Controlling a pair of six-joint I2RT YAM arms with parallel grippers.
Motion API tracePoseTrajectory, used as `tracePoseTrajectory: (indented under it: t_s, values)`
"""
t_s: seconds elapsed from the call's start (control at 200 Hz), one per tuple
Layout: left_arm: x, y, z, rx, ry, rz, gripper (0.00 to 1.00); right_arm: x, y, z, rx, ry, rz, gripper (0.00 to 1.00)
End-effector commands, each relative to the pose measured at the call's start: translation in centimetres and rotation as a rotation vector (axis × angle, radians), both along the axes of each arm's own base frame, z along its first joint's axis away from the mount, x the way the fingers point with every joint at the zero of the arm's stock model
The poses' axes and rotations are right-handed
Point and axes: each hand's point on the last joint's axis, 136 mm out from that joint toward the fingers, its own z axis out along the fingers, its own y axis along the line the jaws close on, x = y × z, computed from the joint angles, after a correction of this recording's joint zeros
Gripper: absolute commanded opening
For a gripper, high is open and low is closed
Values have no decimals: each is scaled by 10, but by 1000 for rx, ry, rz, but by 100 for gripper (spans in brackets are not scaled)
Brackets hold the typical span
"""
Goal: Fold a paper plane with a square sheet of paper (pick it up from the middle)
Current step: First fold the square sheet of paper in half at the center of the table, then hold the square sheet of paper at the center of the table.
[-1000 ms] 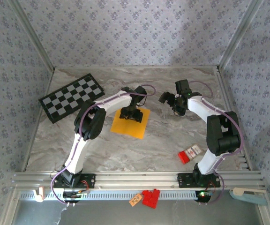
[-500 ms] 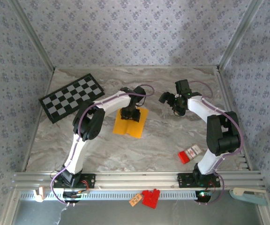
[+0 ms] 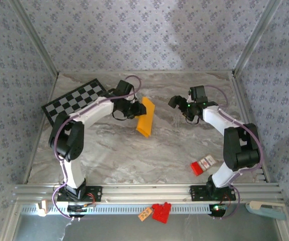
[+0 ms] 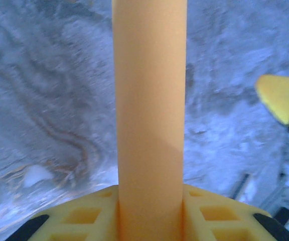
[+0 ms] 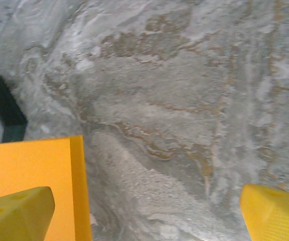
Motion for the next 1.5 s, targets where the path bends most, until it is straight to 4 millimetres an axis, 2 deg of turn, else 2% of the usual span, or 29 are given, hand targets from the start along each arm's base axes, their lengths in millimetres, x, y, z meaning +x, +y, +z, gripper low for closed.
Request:
tracePoseTrajectory:
  t_s: [0.0, 0.145, 0.23, 0.41, 0.51, 0.775, 0.82, 0.825, 0.85, 0.955, 1.179, 1.499]
  values:
    - [1, -14, 0, -132, 27, 0, 33, -1, 29, 14, 106, -65, 113, 97]
    - [5, 8, -41, -12, 38, 63, 33, -8, 53, 7, 129, -63, 182, 94]
    - [4, 18, -59, 50, 40, 85, 33, -13, 66, 2, 131, -49, 218, 92]
    - [0, 36, -83, 141, 55, 117, 33, -21, 89, -12, 107, -11, 276, 83]
    - [-2, 41, -91, 169, 66, 132, 33, -26, 104, -21, 83, 25, 311, 73]
    - [-5, 52, -105, 235, 97, 161, 32, -34, 130, -43, 16, 84, 357, 39]
    - [-5, 53, -106, 239, 100, 163, 32, -40, 134, -52, 8, 109, 375, 33]
    - [-5, 53, -107, 240, 101, 163, 32, -36, 137, -47, 12, 96, 378, 32]
    - [-6, 53, -107, 242, 102, 160, 32, -33, 142, -44, 13, 88, 387, 30]
    - [-7, 55, -111, 250, 109, 160, 31, -35, 152, -53, 2, 116, 414, 23]
    - [-8, 55, -114, 256, 117, 158, 30, -38, 159, -73, -41, 180, 434, 18]
    - [-8, 56, -105, 257, 110, 157, 32, -52, 152, -111, -131, 307, 430, 16]
